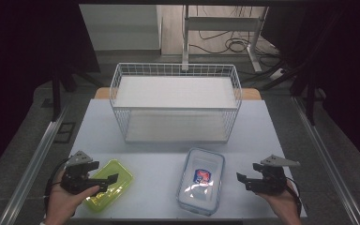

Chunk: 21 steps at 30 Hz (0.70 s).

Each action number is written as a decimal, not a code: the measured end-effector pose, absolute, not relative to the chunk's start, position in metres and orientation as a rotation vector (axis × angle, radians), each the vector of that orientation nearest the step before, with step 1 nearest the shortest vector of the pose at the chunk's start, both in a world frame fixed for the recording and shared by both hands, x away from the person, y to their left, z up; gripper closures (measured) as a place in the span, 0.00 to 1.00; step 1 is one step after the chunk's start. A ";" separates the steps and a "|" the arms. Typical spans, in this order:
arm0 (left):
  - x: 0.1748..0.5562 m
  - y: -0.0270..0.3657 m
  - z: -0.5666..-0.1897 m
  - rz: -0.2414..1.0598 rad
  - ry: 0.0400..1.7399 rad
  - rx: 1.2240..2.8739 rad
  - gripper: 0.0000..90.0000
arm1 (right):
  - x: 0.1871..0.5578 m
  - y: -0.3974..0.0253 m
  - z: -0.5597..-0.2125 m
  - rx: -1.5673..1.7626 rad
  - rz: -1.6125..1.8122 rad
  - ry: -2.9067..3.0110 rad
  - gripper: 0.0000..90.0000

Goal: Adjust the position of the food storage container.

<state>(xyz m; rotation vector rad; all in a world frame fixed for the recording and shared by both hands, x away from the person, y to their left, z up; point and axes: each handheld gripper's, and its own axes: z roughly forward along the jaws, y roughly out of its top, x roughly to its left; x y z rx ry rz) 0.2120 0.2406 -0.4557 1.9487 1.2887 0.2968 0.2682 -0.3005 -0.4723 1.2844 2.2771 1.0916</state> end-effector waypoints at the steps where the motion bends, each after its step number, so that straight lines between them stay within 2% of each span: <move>1: 0.213 0.240 -0.456 0.297 1.289 1.949 0.14 | 0.268 -0.300 -0.473 1.287 1.089 2.281 0.24; 21: 0.215 0.239 -0.453 0.291 1.286 1.941 0.13 | 0.263 -0.301 -0.472 1.286 1.057 2.333 0.28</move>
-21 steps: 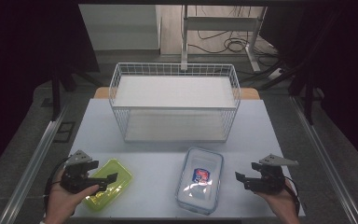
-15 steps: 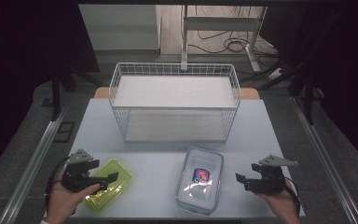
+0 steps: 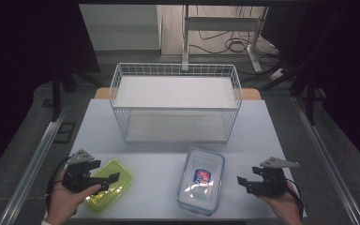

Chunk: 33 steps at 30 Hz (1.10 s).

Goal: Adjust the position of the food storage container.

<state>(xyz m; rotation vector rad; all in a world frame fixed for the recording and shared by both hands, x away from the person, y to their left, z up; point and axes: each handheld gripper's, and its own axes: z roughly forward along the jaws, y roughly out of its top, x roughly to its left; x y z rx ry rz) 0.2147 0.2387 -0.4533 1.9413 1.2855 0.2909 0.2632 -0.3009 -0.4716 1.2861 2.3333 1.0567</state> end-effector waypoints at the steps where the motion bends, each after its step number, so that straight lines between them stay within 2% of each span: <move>1: 0.215 0.239 -0.454 0.288 1.288 1.940 0.13 | 0.263 -0.301 -0.471 1.286 1.055 2.334 0.28; 18: 0.218 0.236 -0.458 0.238 1.294 1.966 0.12 | 0.258 -0.300 -0.453 1.278 0.969 2.434 0.29; 27: 0.220 0.236 -0.458 0.238 1.302 1.968 0.12 | 0.245 -0.277 -0.460 1.134 0.898 2.644 0.46; 30: 0.220 0.237 -0.458 0.236 1.306 1.963 0.12 | 0.241 -0.272 -0.462 1.103 0.875 2.699 0.55; 33: 0.220 0.237 -0.458 0.234 1.307 1.965 0.12 | 0.235 -0.266 -0.464 1.052 0.861 2.754 0.68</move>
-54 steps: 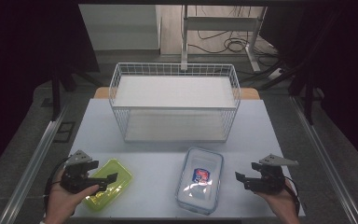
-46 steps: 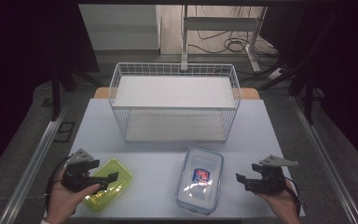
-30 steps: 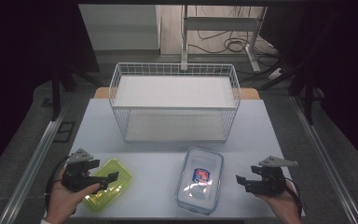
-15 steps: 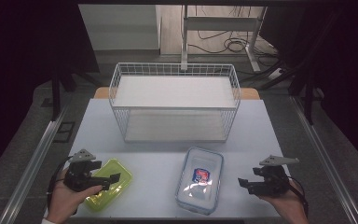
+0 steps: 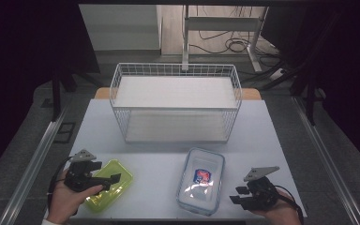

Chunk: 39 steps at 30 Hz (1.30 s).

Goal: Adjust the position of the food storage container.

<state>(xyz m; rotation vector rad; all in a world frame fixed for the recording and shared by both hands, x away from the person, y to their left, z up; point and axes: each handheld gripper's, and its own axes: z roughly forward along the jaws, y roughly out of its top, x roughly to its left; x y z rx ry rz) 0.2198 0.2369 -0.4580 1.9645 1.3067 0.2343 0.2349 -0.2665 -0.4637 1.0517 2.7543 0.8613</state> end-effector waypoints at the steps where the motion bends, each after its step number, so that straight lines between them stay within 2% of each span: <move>1: 0.220 0.237 -0.458 0.235 1.306 1.965 0.12 | 0.233 -0.264 -0.464 1.038 0.850 2.772 0.72; 6: 0.220 0.235 -0.458 0.234 1.304 1.968 0.12 | 0.224 -0.253 -0.469 0.946 0.798 2.868 0.91; 9: 0.220 0.234 -0.459 0.233 1.302 1.974 0.12 | 0.220 -0.246 -0.471 0.892 0.765 2.907 0.98; 20: 0.218 0.234 -0.458 0.228 1.295 1.979 0.12 | 0.210 -0.220 -0.479 0.749 0.714 2.972 0.99; 31: 0.218 0.236 -0.457 0.232 1.299 1.971 0.11 | 0.207 -0.204 -0.481 0.732 0.699 2.985 0.99; 39: 0.217 0.237 -0.456 0.236 1.296 1.966 0.11 | 0.204 -0.175 -0.482 0.739 0.740 2.969 0.99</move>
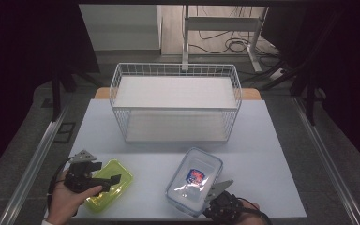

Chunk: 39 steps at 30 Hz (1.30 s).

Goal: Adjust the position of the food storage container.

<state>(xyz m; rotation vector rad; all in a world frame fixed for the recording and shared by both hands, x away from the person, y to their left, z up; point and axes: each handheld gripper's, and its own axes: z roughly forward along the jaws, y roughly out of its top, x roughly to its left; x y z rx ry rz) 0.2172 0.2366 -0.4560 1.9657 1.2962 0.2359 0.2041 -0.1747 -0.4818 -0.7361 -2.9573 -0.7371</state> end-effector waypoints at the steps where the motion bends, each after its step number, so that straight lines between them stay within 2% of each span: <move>1: 0.217 0.237 -0.456 0.236 1.296 1.966 0.11 | 0.204 -0.170 -0.482 -0.740 -0.739 -2.955 0.99; 21: 0.217 0.236 -0.457 0.233 1.297 1.973 0.11 | 0.204 -0.103 -0.496 -0.710 -0.802 -2.959 0.99; 31: 0.216 0.234 -0.455 0.239 1.294 1.966 0.11 | 0.201 -0.133 -0.457 -0.745 -0.954 -2.920 0.99; 32: 0.216 0.234 -0.455 0.240 1.293 1.966 0.11 | 0.213 -0.140 -0.440 -0.799 -1.009 -2.923 0.99; 35: 0.216 0.233 -0.453 0.240 1.288 1.964 0.11 | 0.237 -0.140 -0.420 -0.836 -1.040 -2.953 0.99; 39: 0.217 0.232 -0.452 0.243 1.280 1.966 0.11 | 0.282 -0.128 -0.407 -0.915 -1.027 -2.980 0.99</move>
